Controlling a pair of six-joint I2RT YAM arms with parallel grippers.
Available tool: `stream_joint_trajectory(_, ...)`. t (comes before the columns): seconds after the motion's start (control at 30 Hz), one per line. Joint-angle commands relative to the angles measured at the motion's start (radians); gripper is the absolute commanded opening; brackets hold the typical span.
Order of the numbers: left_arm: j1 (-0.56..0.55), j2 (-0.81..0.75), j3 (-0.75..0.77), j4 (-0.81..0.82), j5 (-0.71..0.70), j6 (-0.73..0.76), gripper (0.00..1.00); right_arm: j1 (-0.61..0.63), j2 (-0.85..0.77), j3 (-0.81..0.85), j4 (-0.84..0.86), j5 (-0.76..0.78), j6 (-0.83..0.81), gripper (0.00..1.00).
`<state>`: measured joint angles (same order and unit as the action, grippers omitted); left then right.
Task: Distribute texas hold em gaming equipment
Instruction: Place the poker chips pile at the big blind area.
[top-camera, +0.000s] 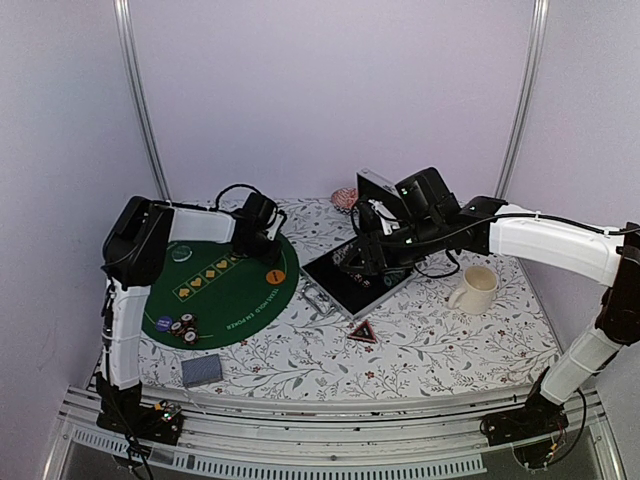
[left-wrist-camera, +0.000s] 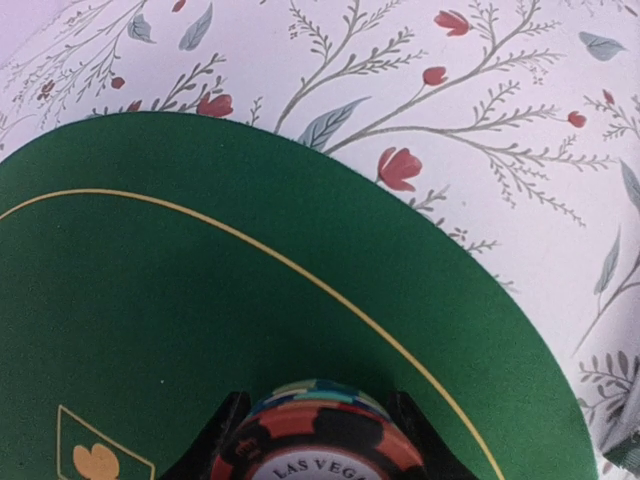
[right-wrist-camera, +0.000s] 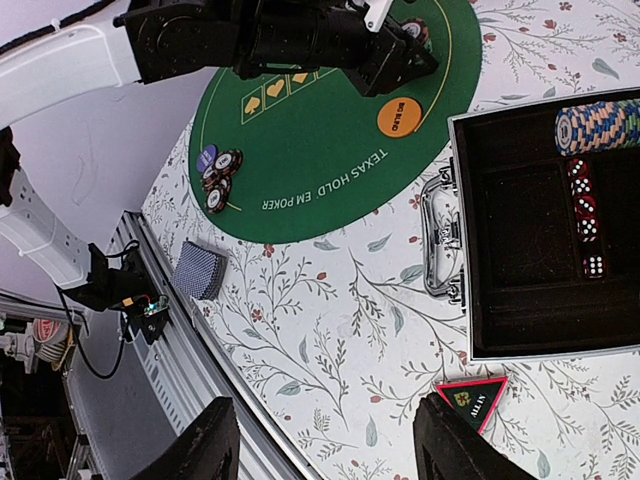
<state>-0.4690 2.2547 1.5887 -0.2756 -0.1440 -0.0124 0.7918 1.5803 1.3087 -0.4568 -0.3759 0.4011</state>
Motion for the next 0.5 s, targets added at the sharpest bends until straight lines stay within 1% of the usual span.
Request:
stream_joint_trajectory(0.0, 0.009, 0.055, 0.017, -0.022, -0.002, 0.003, 0.19, 0.001, -0.022, 0.0, -0.011, 0.008, -0.013, 0.61)
stream_joint_trajectory(0.1, 0.009, 0.064, 0.016, -0.026, -0.01, 0.01, 0.3, 0.002, -0.02, 0.003, -0.012, 0.009, -0.013, 0.61)
stream_joint_trajectory(0.17, 0.009, 0.068, 0.014, -0.029, -0.017, 0.014, 0.41, 0.002, -0.02, 0.007, -0.014, 0.009, -0.015, 0.61)
stream_joint_trajectory(0.27, 0.009, 0.072, 0.012, -0.035, -0.026, 0.02, 0.5, 0.002, -0.021, 0.009, -0.018, 0.012, -0.017, 0.61)
stream_joint_trajectory(0.37, 0.008, 0.071, 0.008, -0.036, -0.029, 0.03, 0.55, 0.002, -0.023, 0.014, -0.024, 0.015, -0.019, 0.61)
stream_joint_trajectory(0.47, 0.009, 0.069, 0.004, -0.036, -0.036, 0.036, 0.58, 0.001, -0.025, 0.017, -0.028, 0.018, -0.021, 0.61)
